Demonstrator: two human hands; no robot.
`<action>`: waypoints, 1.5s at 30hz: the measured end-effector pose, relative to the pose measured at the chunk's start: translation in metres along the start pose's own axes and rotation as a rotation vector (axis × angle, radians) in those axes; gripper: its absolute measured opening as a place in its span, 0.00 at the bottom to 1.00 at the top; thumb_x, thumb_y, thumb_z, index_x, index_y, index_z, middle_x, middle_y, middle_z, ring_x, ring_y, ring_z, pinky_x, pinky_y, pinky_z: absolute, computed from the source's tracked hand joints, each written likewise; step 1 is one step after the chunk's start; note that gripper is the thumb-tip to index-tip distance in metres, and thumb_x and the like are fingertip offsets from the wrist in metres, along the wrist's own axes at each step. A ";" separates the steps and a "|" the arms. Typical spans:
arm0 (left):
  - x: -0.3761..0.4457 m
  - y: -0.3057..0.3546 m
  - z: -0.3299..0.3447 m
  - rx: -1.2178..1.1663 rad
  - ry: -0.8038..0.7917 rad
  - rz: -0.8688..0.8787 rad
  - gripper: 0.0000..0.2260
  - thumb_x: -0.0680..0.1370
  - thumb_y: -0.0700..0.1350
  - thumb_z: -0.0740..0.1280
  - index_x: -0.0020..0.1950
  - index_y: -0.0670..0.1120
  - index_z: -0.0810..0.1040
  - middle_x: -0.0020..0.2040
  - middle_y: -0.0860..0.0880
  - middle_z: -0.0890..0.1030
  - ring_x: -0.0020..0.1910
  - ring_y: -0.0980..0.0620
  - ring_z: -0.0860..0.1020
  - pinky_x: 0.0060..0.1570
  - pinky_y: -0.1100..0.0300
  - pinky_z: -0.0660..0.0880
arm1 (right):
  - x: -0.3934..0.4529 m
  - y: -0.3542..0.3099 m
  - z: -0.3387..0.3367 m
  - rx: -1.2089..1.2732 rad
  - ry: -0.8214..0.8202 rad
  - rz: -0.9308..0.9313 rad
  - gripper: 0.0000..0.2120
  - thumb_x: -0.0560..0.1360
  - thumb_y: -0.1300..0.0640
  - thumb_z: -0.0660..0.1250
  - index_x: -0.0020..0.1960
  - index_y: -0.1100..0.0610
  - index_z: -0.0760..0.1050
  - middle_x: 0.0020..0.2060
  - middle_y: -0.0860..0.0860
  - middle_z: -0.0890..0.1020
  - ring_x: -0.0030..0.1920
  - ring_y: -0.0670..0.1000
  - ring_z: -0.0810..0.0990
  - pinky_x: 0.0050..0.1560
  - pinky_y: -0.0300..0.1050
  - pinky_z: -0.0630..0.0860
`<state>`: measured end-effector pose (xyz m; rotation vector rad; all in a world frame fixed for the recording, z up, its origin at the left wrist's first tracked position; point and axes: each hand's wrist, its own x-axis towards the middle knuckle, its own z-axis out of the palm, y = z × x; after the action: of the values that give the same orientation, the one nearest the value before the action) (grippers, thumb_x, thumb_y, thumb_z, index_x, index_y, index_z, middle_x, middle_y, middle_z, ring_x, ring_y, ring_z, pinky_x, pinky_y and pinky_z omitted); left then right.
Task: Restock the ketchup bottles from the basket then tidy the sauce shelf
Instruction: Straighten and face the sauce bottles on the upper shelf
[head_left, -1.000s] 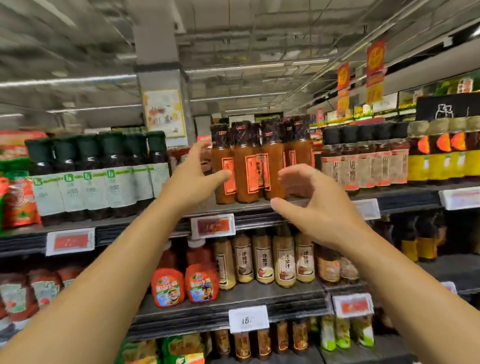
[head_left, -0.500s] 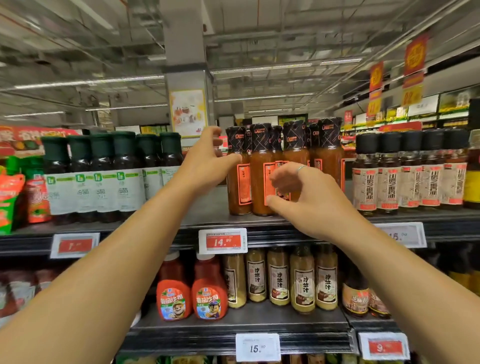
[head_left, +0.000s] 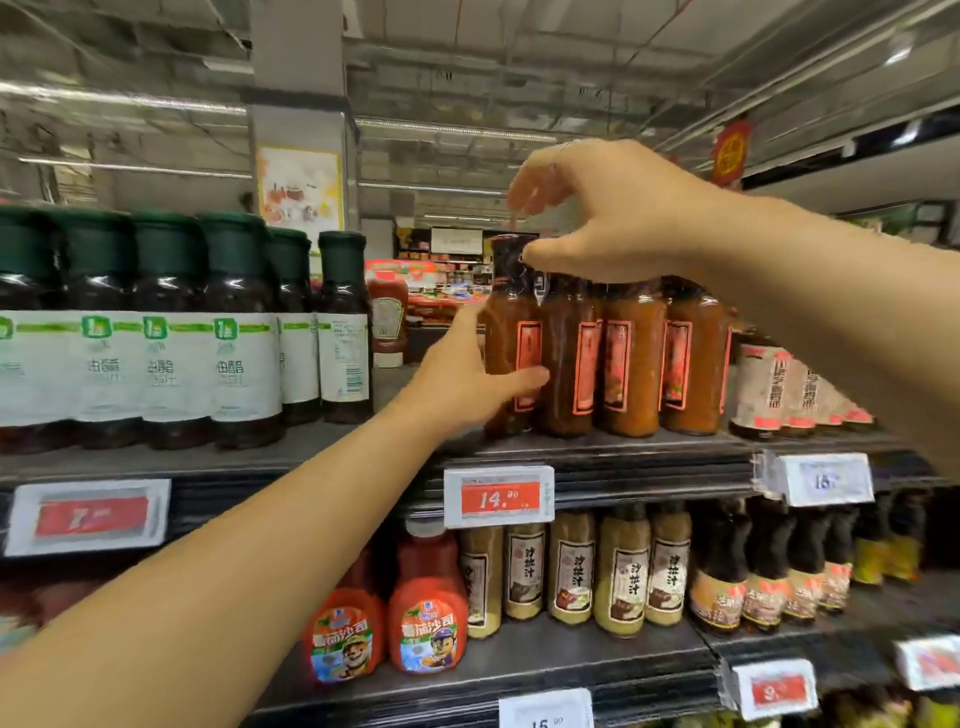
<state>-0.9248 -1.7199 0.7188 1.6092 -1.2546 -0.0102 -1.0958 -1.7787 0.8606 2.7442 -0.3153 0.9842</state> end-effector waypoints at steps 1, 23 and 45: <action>0.001 -0.002 0.000 0.010 0.000 0.012 0.37 0.69 0.56 0.79 0.73 0.59 0.63 0.58 0.60 0.79 0.58 0.59 0.77 0.57 0.57 0.72 | 0.004 -0.001 0.005 -0.021 -0.021 -0.017 0.23 0.73 0.47 0.71 0.67 0.45 0.75 0.61 0.46 0.80 0.62 0.49 0.77 0.64 0.46 0.74; -0.002 -0.004 -0.001 -0.061 -0.103 -0.077 0.23 0.77 0.47 0.73 0.65 0.63 0.67 0.50 0.68 0.75 0.48 0.70 0.73 0.49 0.67 0.68 | 0.052 0.037 0.023 0.073 -0.270 -0.203 0.18 0.80 0.56 0.67 0.69 0.46 0.75 0.64 0.46 0.80 0.63 0.46 0.79 0.60 0.40 0.72; -0.012 0.003 -0.006 0.008 -0.028 -0.087 0.33 0.66 0.52 0.82 0.65 0.59 0.69 0.55 0.59 0.80 0.53 0.61 0.80 0.57 0.56 0.79 | 0.058 0.048 0.027 0.113 -0.249 -0.266 0.17 0.78 0.43 0.68 0.66 0.40 0.75 0.57 0.41 0.81 0.57 0.41 0.80 0.53 0.36 0.71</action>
<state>-0.9294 -1.7072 0.7174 1.6747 -1.2063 -0.0821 -1.0488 -1.8395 0.8832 2.9148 0.0711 0.6128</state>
